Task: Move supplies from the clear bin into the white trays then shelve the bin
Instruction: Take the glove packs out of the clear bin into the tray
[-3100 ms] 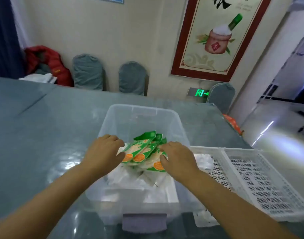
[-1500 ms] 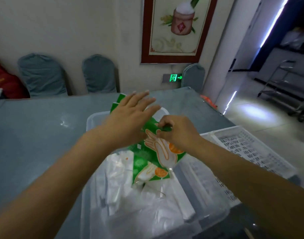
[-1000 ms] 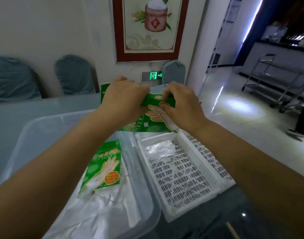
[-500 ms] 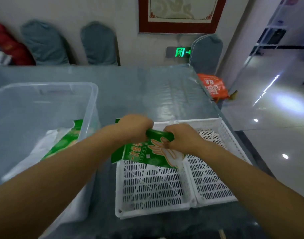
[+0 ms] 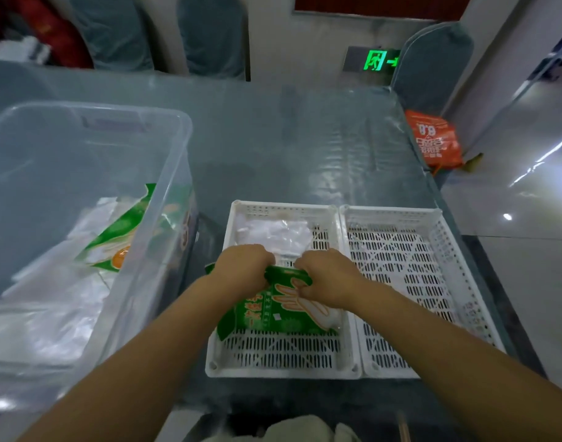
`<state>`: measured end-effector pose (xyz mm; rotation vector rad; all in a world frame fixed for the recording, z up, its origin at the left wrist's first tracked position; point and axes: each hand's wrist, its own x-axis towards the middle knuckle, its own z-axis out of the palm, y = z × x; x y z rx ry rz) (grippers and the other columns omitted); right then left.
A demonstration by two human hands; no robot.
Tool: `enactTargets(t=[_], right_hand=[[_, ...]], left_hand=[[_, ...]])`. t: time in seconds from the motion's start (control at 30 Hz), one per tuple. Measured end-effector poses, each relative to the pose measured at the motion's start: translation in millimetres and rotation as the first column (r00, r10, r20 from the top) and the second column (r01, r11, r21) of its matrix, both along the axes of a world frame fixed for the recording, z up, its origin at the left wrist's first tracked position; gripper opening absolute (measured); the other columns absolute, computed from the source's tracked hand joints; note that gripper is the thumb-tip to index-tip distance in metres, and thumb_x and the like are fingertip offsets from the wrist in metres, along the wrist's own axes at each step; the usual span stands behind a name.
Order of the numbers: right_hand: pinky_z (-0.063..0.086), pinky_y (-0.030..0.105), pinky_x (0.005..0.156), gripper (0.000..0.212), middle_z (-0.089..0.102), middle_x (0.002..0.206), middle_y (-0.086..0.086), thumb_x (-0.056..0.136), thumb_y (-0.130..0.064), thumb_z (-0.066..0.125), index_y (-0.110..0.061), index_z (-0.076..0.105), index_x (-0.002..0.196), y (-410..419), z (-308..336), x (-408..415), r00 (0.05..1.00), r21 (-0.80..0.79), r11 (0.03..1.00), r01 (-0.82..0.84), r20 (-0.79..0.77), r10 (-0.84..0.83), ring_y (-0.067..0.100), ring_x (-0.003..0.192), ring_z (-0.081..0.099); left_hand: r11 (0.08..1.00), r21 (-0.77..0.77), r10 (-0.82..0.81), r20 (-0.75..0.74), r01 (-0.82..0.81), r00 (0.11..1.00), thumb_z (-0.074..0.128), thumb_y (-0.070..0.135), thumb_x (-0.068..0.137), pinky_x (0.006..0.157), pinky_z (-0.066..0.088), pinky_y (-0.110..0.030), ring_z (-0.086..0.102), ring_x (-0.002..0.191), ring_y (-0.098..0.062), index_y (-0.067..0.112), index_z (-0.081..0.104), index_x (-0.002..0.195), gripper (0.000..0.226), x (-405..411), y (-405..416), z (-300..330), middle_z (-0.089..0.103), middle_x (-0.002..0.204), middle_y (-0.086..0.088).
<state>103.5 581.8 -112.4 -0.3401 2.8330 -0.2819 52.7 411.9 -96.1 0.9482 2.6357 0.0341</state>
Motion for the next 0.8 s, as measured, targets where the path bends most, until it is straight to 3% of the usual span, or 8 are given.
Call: enactTargets(t=[0.13, 0.33, 0.4, 0.5, 0.57, 0.67, 0.8], right_hand=[[0.035, 0.026, 0.054, 0.014, 0.065, 0.080, -0.001, 0.077, -0.036, 0.066, -0.026, 0.059, 0.083, 2, -1, 3, 0.998, -0.015, 0.999, 0.047, 0.033, -0.047, 0.019, 0.071, 0.056], [0.049, 0.030, 0.064, 0.009, 0.064, 0.074, -0.004, 0.077, -0.034, 0.067, -0.026, 0.063, 0.080, 10, 23, -2, 0.962, -0.153, 0.950, 0.273, 0.079, -0.263, 0.017, 0.070, 0.059], [0.048, 0.030, 0.064, 0.009, 0.065, 0.072, -0.005, 0.077, -0.033, 0.068, -0.026, 0.063, 0.078, 18, 35, -3, 0.927, -0.222, 0.901, 0.372, 0.035, -0.373, 0.016, 0.070, 0.060], [0.040, 0.026, 0.056, 0.017, 0.058, 0.064, -0.010, 0.077, -0.036, 0.066, -0.030, 0.054, 0.066, 42, 57, -8, 0.893, -0.219, 0.882, 0.418, -0.077, -0.443, 0.014, 0.065, 0.055], [0.042, 0.029, 0.056, 0.014, 0.063, 0.068, -0.007, 0.076, -0.035, 0.066, -0.031, 0.056, 0.068, 67, 70, -11, 0.880, -0.186, 0.883, 0.432, -0.127, -0.457, 0.016, 0.067, 0.057], [0.044, 0.031, 0.061, 0.009, 0.069, 0.080, 0.002, 0.075, -0.030, 0.070, -0.026, 0.066, 0.082, 117, 82, -15, 0.888, -0.133, 0.900, 0.415, -0.158, -0.433, 0.021, 0.074, 0.060], [0.026, 0.028, 0.052, 0.010, 0.059, 0.068, -0.002, 0.079, -0.030, 0.069, -0.021, 0.065, 0.080, 195, 80, -21, 0.906, -0.054, 0.932, 0.357, -0.221, -0.360, 0.015, 0.064, 0.048]], left_hand=[[0.999, -0.029, -0.018, -0.033, 0.017, 0.999, 0.061, 0.026, 0.079, 0.059, 0.038, -0.030, 0.055, 0.074, -0.021, 0.016, 0.065, 0.088, 0.014, -2, 2, 6, 0.060, 0.085, -0.001], [0.990, -0.138, -0.036, -0.105, 0.022, 0.994, 0.057, 0.013, 0.080, 0.057, 0.036, -0.030, 0.049, 0.064, -0.017, 0.017, 0.058, 0.076, 0.005, -20, 30, 42, 0.050, 0.071, 0.003], [0.995, -0.098, -0.035, -0.179, 0.018, 0.983, 0.056, 0.010, 0.079, 0.050, 0.031, -0.028, 0.044, 0.056, -0.015, 0.019, 0.056, 0.072, 0.011, -32, 45, 59, 0.046, 0.064, 0.003], [0.999, 0.017, -0.043, -0.279, 0.050, 0.959, 0.059, 0.011, 0.077, 0.054, 0.032, -0.030, 0.042, 0.058, -0.020, 0.019, 0.062, 0.079, 0.009, -44, 66, 79, 0.039, 0.061, 0.002], [0.991, 0.091, -0.059, -0.321, 0.093, 0.945, 0.060, 0.015, 0.078, 0.056, 0.032, -0.032, 0.042, 0.061, -0.021, 0.019, 0.060, 0.082, 0.006, -47, 86, 83, 0.038, 0.062, 0.003], [0.970, 0.206, -0.060, -0.303, 0.127, 0.951, 0.060, 0.022, 0.081, 0.054, 0.031, -0.031, 0.044, 0.064, -0.022, 0.020, 0.057, 0.082, 0.003, -46, 127, 79, 0.042, 0.065, 0.002], [0.937, 0.328, -0.047, -0.221, 0.120, 0.974, 0.061, 0.024, 0.080, 0.044, 0.022, -0.026, 0.046, 0.061, -0.024, 0.019, 0.052, 0.073, 0.013, -52, 193, 56, 0.041, 0.058, 0.003]])
